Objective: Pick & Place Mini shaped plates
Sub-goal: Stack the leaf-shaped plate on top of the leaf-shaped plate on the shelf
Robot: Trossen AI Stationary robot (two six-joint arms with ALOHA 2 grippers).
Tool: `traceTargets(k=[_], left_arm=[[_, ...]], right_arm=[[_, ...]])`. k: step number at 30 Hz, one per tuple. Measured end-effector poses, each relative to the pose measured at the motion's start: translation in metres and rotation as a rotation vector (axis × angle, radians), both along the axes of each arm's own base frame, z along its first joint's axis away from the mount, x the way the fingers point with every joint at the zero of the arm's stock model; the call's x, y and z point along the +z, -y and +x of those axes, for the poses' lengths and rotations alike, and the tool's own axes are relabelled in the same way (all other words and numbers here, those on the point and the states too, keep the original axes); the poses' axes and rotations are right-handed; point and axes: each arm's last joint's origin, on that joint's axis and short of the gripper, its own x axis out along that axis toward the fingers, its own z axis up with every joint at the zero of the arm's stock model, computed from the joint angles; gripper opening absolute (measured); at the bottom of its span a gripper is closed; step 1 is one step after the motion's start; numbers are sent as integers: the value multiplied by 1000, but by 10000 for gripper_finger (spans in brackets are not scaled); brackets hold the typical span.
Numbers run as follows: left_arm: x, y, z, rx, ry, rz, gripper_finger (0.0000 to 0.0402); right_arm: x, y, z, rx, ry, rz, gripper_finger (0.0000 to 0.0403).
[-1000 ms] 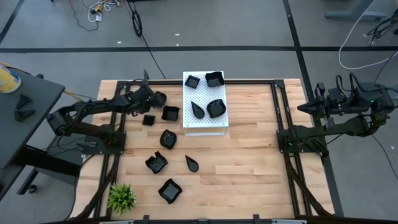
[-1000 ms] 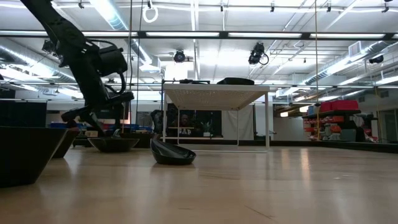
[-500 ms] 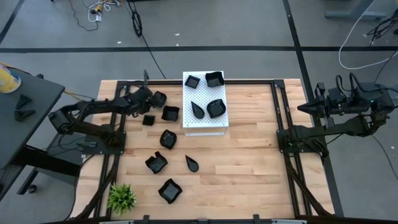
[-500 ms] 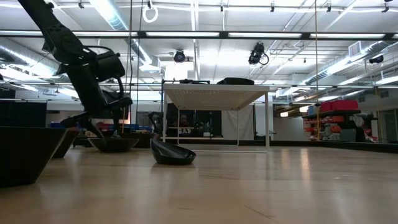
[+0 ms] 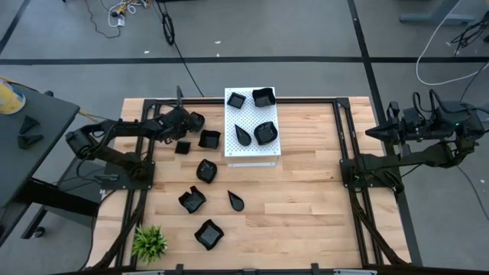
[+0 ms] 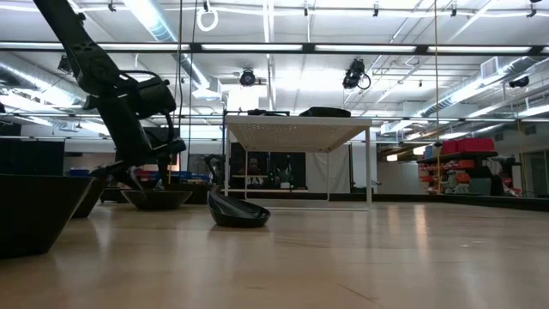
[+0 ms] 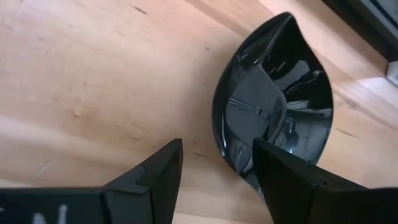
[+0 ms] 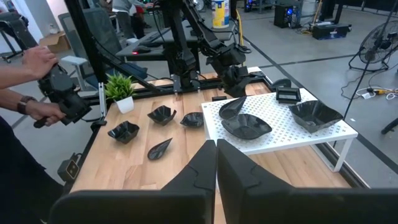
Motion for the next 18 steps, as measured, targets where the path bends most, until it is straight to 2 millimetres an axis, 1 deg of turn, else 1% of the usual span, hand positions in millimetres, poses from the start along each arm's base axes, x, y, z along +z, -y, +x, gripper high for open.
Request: traceTargets(k=[10, 18], left_arm=[[0, 0, 1, -8, 18, 0, 143], [0, 0, 1, -11, 15, 0, 111]], right_arm=[[0, 0, 0, 0, 0, 0, 19], [0, 0, 0, 0, 0, 0, 19]])
